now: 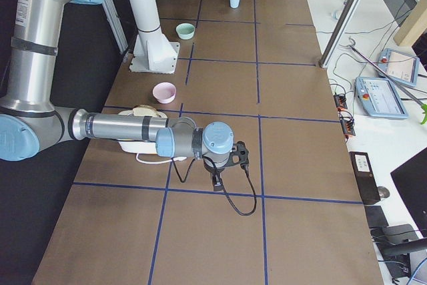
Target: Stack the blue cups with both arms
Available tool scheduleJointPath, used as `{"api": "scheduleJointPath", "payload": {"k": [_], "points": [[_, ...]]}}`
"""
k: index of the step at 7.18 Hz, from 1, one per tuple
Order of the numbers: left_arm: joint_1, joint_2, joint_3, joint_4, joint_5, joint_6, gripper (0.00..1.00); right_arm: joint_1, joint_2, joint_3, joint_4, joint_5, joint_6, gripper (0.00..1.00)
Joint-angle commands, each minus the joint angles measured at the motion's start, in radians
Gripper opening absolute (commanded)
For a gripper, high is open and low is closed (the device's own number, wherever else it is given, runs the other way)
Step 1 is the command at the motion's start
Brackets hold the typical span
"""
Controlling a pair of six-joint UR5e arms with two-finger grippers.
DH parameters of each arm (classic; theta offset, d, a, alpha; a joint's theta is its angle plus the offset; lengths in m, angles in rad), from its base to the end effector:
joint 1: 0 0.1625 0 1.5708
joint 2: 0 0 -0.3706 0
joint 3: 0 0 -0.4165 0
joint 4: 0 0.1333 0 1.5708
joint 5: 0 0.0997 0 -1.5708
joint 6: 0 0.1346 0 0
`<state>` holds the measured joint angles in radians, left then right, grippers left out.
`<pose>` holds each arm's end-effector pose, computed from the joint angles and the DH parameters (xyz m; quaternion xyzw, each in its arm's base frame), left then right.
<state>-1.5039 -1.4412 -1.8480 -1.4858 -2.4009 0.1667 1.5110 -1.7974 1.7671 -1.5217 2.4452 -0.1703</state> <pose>-0.0025 -0.4705 0.5531 0.0487 0.4011 0.1191 0.9069 0.0040 -0.4354 0.6207 0.0319 -0.4223 -0.1079 0.8995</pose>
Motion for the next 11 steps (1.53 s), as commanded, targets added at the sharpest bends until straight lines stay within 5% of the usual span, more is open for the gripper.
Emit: {"api": "scheduleJointPath", "payload": {"k": [1, 3, 5, 7, 11], "points": [[0.001, -0.054, 0.018, -0.014, -0.006, 0.005, 1.00, 0.000, 0.001, 0.000, 0.000, 0.000, 0.000, 1.00], [0.060, -0.048, 0.003, -0.074, -0.006, -0.001, 1.00, 0.000, 0.001, 0.000, 0.000, 0.003, 0.000, 1.00], [0.179, -0.047, -0.002, -0.138, -0.001, -0.323, 1.00, -0.003, 0.001, -0.001, 0.000, 0.002, 0.000, 1.00], [0.269, -0.013, 0.036, -0.356, 0.009, -0.586, 1.00, -0.006, 0.001, -0.001, 0.000, 0.002, 0.000, 1.00], [0.300, -0.033, 0.156, -0.531, 0.072, -0.732, 0.99, -0.008, 0.001, -0.001, 0.000, 0.002, 0.000, 1.00]]}}
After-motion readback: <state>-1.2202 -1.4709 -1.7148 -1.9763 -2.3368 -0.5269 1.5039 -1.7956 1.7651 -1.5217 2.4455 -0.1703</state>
